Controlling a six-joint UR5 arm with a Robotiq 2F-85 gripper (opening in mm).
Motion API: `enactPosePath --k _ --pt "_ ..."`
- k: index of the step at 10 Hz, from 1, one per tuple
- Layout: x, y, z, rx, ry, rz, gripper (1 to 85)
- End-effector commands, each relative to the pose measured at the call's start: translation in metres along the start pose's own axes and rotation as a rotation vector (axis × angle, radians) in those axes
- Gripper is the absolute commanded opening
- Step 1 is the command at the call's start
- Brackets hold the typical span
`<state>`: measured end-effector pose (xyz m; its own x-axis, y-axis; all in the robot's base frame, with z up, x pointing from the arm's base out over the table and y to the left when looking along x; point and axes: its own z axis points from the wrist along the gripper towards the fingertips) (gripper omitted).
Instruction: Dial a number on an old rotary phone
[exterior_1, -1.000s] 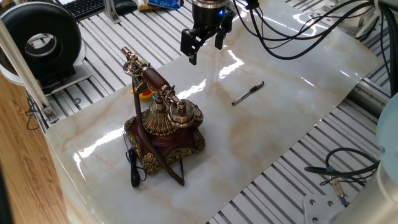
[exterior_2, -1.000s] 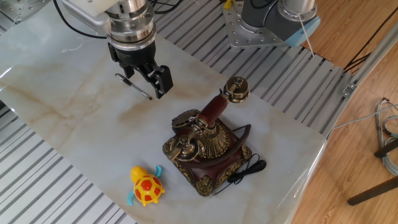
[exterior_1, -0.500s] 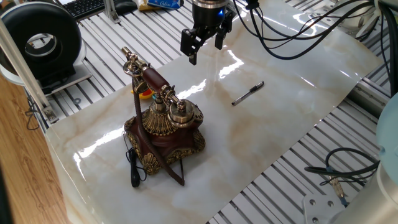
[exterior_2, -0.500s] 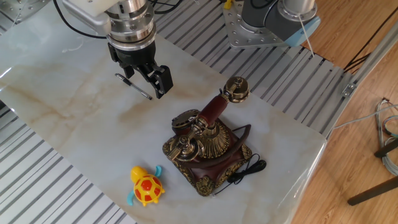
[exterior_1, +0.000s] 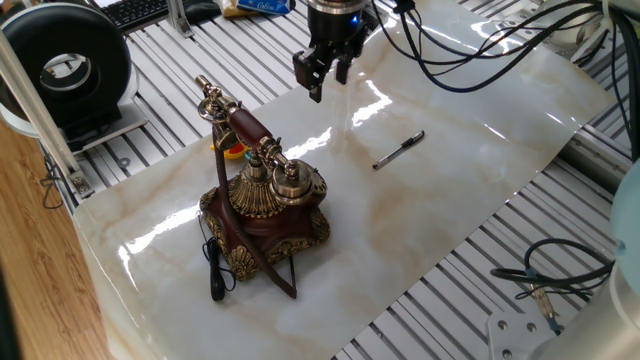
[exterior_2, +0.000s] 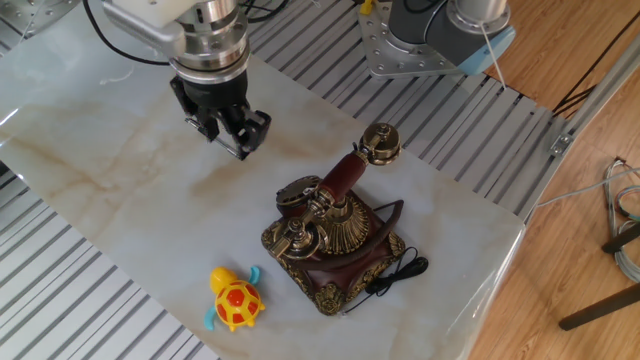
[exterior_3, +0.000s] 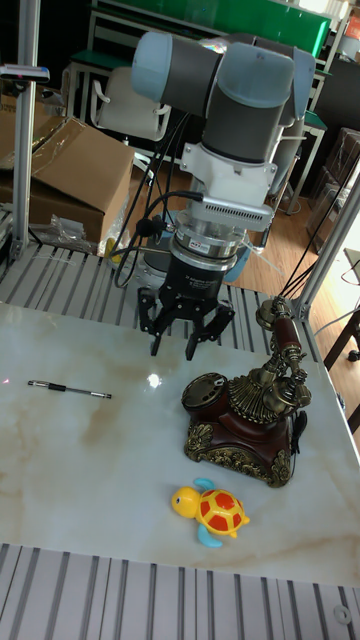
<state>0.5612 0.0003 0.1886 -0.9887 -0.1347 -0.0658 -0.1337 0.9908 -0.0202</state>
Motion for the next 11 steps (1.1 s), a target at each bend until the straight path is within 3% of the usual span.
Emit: enactPosePath --k 1,3,11 --pt "-0.0083 0.0006 0.0002 -0.003 -0.038 -0.049 1.3" --pt "-0.008 0.0022 0.0016 -0.014 -0.045 -0.05 1.3" --pt "-0.0032 -0.0035 0.0012 0.011 -0.022 -0.108 1.3"
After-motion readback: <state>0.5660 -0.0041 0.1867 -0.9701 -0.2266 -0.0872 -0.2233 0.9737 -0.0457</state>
